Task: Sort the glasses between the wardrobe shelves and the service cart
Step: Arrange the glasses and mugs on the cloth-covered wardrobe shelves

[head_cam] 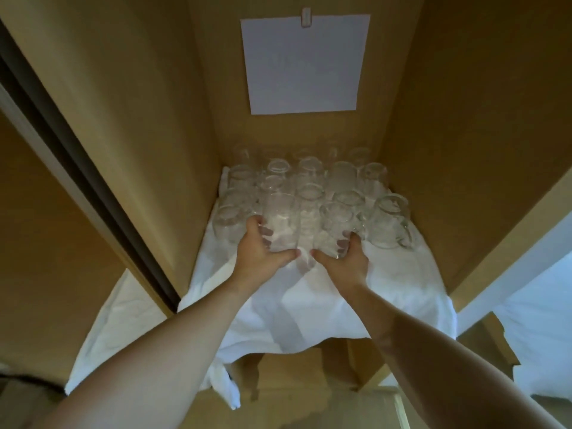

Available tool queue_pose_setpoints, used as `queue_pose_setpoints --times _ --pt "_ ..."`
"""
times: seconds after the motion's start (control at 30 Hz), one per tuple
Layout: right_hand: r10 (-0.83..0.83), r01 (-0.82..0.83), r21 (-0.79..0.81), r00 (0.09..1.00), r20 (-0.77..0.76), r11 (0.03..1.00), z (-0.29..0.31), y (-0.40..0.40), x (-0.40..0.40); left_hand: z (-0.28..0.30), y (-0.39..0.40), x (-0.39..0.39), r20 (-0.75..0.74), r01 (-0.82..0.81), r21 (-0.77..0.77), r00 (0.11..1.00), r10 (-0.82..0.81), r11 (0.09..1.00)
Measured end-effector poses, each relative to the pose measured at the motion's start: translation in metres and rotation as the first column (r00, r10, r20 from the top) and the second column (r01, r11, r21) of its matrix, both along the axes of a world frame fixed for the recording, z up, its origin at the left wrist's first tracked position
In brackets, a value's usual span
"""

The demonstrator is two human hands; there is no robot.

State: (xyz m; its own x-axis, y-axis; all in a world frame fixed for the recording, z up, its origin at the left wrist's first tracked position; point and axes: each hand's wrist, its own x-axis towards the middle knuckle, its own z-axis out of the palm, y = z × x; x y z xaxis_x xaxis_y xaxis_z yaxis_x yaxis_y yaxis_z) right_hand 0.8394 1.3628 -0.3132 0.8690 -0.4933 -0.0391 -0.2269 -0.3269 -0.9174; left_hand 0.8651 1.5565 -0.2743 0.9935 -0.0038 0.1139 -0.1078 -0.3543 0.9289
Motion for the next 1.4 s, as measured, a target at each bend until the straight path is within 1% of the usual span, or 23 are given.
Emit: queue_pose_setpoints --times 0.07,0.17,0.3,0.37,0.43,0.53,0.6,0.67,0.77,0.9,0.97,1.03,1.1,1.17,1.27,1.4 --pt "0.017 -0.017 0.008 1.000 0.001 1.000 0.001 -0.001 0.003 0.012 0.006 -0.002 0.022 -0.001 0.005 1.000 0.001 1.000" --pt "0.053 -0.053 -0.013 0.999 -0.006 0.999 0.006 -0.007 0.009 0.036 0.014 -0.003 0.041 0.024 0.070 0.999 -0.027 0.997" --pt "0.036 -0.035 -0.040 0.999 0.026 0.999 0.014 -0.014 0.014 0.073 0.015 0.005 0.130 0.050 0.130 0.989 -0.067 0.990" --pt "0.034 -0.032 -0.034 0.998 0.055 0.999 0.018 -0.015 0.016 0.090 0.014 0.009 0.139 0.057 0.143 0.987 -0.078 0.988" --pt "0.029 -0.028 -0.013 0.995 0.093 1.000 0.024 -0.018 0.017 0.103 0.015 0.013 0.175 0.034 0.223 0.982 -0.075 0.974" --pt "0.013 -0.013 0.000 0.993 0.118 1.000 0.036 -0.024 0.017 0.115 0.024 0.023 0.212 0.011 0.281 0.975 -0.073 0.960" --pt "-0.002 0.000 0.014 0.989 0.145 1.000 0.044 -0.028 0.016 0.122 0.029 0.030 0.225 0.025 0.338 0.968 -0.106 0.941" --pt "-0.024 0.016 0.045 0.984 0.179 0.999 0.052 -0.031 0.016 0.129 0.032 0.037 0.206 0.072 0.394 0.965 -0.164 0.916" --pt "-0.047 0.040 0.034 0.973 0.225 0.999 0.063 -0.036 0.016 0.135 0.031 0.042 0.146 0.145 0.510 0.957 -0.251 0.848" --pt "-0.039 0.025 0.057 0.967 0.250 0.998 0.077 -0.040 0.017 0.139 0.021 0.045 0.062 0.205 0.628 0.948 -0.311 0.751" --pt "-0.012 -0.003 0.058 0.965 0.262 0.998 0.083 -0.042 0.020 0.138 0.017 0.047 0.026 0.236 0.707 0.934 -0.357 0.666" --pt "0.024 -0.032 0.027 0.964 0.264 0.999 0.087 -0.046 0.020 0.135 0.011 0.047 0.021 0.234 0.777 0.918 -0.397 0.584" --pt "0.048 -0.047 -0.011 0.970 0.239 0.999 0.093 -0.048 0.018 0.132 0.006 0.048 0.031 0.229 0.795 0.910 -0.414 0.561" --pt "0.029 -0.023 -0.026 0.972 0.232 0.999 0.099 -0.050 0.015 0.129 0.001 0.049 0.015 0.238 0.810 0.905 -0.424 0.536" --pt "0.002 0.010 -0.046 0.969 0.247 0.999 0.103 -0.056 0.015 0.123 -0.002 0.050 -0.041 0.284 0.852 0.874 -0.485 0.440" --pt "0.055 -0.028 -0.203 0.990 0.129 0.979 0.121 -0.063 0.015 0.111 -0.005 0.056 -0.067 0.294 0.883 0.849 -0.524 0.365"
